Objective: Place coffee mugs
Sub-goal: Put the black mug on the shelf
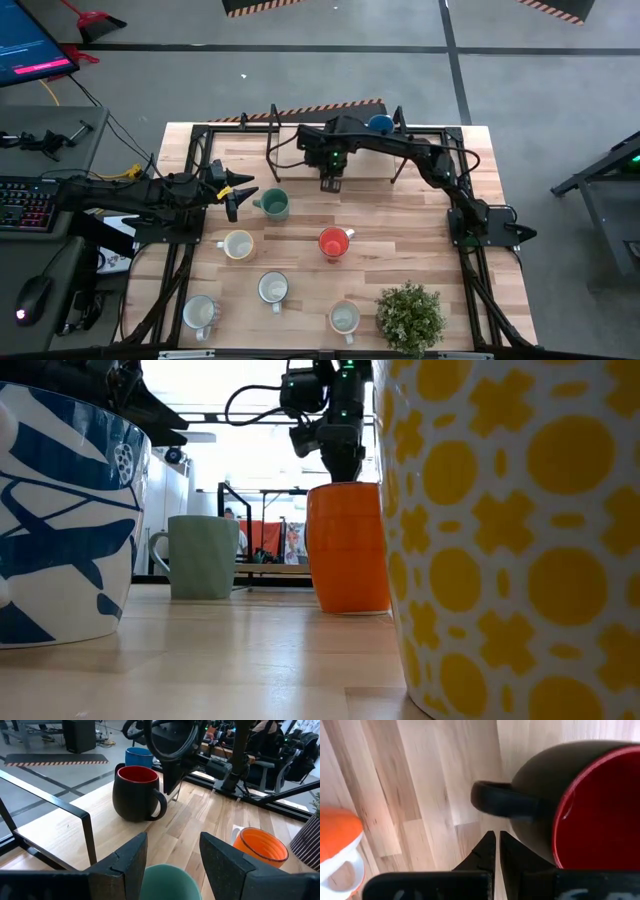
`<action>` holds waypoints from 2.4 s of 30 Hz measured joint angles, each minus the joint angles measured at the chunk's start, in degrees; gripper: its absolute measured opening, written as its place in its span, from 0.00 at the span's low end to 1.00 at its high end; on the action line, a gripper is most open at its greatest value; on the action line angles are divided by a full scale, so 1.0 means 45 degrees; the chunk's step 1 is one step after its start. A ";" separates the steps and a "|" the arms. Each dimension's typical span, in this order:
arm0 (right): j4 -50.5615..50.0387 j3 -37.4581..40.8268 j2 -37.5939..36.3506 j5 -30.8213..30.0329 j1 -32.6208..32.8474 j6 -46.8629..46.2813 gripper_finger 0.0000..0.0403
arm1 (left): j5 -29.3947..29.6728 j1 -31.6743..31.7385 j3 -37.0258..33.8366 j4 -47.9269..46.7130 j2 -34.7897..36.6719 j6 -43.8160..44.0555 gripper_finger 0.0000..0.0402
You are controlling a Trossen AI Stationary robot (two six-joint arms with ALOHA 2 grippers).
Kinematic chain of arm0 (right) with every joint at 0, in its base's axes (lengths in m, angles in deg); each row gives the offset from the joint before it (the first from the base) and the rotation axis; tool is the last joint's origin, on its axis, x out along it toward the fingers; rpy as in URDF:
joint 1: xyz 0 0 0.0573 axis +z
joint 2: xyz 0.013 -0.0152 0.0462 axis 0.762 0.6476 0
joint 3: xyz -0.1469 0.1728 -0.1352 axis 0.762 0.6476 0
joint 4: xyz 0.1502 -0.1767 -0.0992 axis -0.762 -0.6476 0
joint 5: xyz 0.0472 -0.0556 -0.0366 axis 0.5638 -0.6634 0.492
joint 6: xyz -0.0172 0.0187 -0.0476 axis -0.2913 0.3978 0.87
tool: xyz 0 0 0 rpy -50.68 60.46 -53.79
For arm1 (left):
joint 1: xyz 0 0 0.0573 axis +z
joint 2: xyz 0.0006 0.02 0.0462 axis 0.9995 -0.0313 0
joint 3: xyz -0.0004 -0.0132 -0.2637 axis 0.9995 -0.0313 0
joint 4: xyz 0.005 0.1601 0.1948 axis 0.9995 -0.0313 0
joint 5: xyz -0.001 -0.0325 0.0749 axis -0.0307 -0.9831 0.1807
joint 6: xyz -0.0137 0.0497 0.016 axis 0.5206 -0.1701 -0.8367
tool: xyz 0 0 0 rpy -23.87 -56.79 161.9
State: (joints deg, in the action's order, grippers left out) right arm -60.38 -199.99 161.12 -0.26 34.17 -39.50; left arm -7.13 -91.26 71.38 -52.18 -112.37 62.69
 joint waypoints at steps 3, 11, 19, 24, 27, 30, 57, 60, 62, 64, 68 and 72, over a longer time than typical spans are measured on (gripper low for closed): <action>0.0034 0.0005 0.0094 0.0051 -0.0063 0.0008 0.01 | 0.0000 0.0000 0.0000 0.0002 0.0005 0.0000 0.43; 0.0289 0.0005 0.0374 0.0048 -0.0247 0.0097 0.01 | 0.0001 0.0000 0.0000 0.0005 0.0005 0.0005 0.43; 0.0772 0.0005 0.0524 0.0038 -0.0484 0.0097 0.00 | 0.0005 0.0000 0.0000 -0.0001 0.0005 0.0005 0.43; 0.1103 0.0004 0.0524 0.0065 -0.0683 0.0097 0.00 | 0.0005 0.0002 0.0000 -0.0010 0.0002 0.0002 0.43; 0.1214 0.0003 0.0524 0.0040 -0.0803 0.0097 0.00 | 0.0005 0.0000 0.0000 -0.0010 0.0005 0.0000 0.43; 0.1358 0.0001 0.0524 0.0048 -0.0916 0.0097 0.00 | 0.0005 0.0000 0.0000 -0.0010 0.0005 0.0005 0.43; 0.1992 0.0005 0.0524 -0.0153 -0.1851 -0.0246 0.00 | 0.0005 0.0000 0.0000 -0.0010 0.0004 0.0005 0.43; 0.2000 0.0005 0.0524 -0.0166 -0.1951 -0.0248 0.00 | 0.0005 0.0000 0.0000 -0.0010 0.0000 0.0005 0.43; 0.2000 0.0005 0.0524 -0.0151 -0.2015 -0.0248 0.00 | 0.0005 0.0003 0.0000 -0.0010 0.0002 0.0003 0.43; 0.2000 0.0001 0.0524 -0.0151 -0.2070 -0.0248 0.00 | 0.0005 0.0000 0.0000 -0.0010 0.0003 0.0002 0.43; 0.2026 0.0005 0.0524 -0.0129 -0.2153 -0.0253 0.00 | 0.0005 0.0000 0.0000 -0.0010 0.0000 0.0000 0.43; 0.2156 0.0005 0.0524 -0.0117 -0.2239 -0.0253 0.00 | 0.0005 0.0001 0.0000 -0.0010 0.0005 0.0005 0.43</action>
State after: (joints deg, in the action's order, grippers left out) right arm -50.68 -199.96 163.48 -0.79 24.10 -40.63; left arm -7.11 -91.25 71.38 -52.23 -112.35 62.72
